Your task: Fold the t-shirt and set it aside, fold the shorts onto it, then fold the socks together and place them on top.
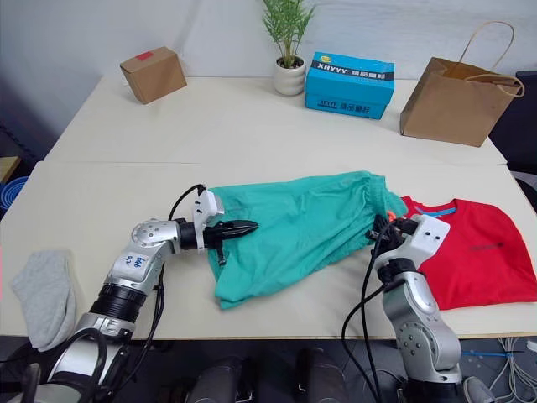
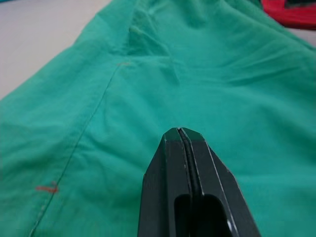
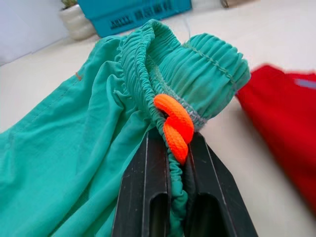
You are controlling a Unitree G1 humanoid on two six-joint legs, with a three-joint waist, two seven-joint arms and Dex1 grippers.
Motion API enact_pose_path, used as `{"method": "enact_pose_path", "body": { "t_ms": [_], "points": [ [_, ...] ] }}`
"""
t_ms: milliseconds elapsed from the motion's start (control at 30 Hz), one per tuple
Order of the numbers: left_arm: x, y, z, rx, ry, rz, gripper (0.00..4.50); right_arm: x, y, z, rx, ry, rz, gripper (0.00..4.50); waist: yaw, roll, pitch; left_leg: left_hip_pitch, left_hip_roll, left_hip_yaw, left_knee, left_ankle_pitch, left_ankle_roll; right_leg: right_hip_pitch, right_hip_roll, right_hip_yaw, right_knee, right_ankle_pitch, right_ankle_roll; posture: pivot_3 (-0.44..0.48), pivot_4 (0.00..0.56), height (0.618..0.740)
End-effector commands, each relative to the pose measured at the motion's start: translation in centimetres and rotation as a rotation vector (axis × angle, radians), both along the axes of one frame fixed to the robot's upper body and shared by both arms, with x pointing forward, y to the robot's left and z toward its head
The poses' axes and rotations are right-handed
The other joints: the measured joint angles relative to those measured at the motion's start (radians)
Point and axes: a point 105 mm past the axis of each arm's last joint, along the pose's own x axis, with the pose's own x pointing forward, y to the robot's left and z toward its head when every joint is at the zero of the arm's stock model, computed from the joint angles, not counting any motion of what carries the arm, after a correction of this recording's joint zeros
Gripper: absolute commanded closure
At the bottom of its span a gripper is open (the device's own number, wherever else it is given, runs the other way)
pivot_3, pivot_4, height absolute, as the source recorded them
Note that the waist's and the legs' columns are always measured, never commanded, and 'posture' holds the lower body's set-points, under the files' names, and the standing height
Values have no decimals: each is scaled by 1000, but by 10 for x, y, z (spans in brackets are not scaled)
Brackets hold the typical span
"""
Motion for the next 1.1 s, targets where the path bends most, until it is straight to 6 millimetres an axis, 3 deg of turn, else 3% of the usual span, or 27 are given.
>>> {"method": "enact_pose_path", "body": {
  "t_ms": [33,100,200,333,433,567,700,867,1100],
  "points": [
    [4,-13,0,-51,13,54,4500,-3,5,24,-109,-110,47,4441,0,0,0,0,0,0,0,0,0,0,0,0,0,0,0,0,150,740],
    [8,-18,-5,-70,43,92,4500,-3,10,28,-192,-139,89,4441,3,0,0,0,0,0,0,0,0,0,0,0,0,0,0,0,150,740],
    [5,-19,-15,4,52,93,4500,-1,34,45,-440,-256,235,4441,-3,0,0,0,-1,0,0,0,1,0,-1,0,0,0,0,0,150,740],
    [1,-4,-17,98,41,101,4500,-7,90,70,-667,-435,521,4441,-14,1,0,1,0,1,-2,1,-2,-1,0,0,1,0,0,0,150,740],
    [6,8,-3,80,30,160,4500,-18,125,61,-819,-462,742,4441,-11,1,0,4,0,0,-6,3,-4,0,0,-1,1,-1,-2,0,150,740],
    [4,16,10,50,23,202,4500,-24,143,58,-828,-468,859,4441,-2,0,0,3,0,0,-7,3,-4,-1,0,-1,0,-2,-2,0,150,740],
    [-14,25,27,2,46,191,4500,-28,157,37,-806,-393,1007,4441,-1,-1,1,2,0,0,-5,2,-2,0,0,-1,0,-2,-2,0,150,740],
    [-28,48,32,91,48,204,4500,-30,167,17,-855,-371,1119,4441,-2,-1,1,3,0,0,-5,2,-2,0,-1,-1,0,-2,-2,0,150,740],
    [-44,81,51,169,113,183,4500,-23,177,16,-798,-306,1186,4441,-4,-1,1,3,0,0,-6,2,-3,-1,-1,-1,0,-2,-2,0,150,740]
  ]
}}
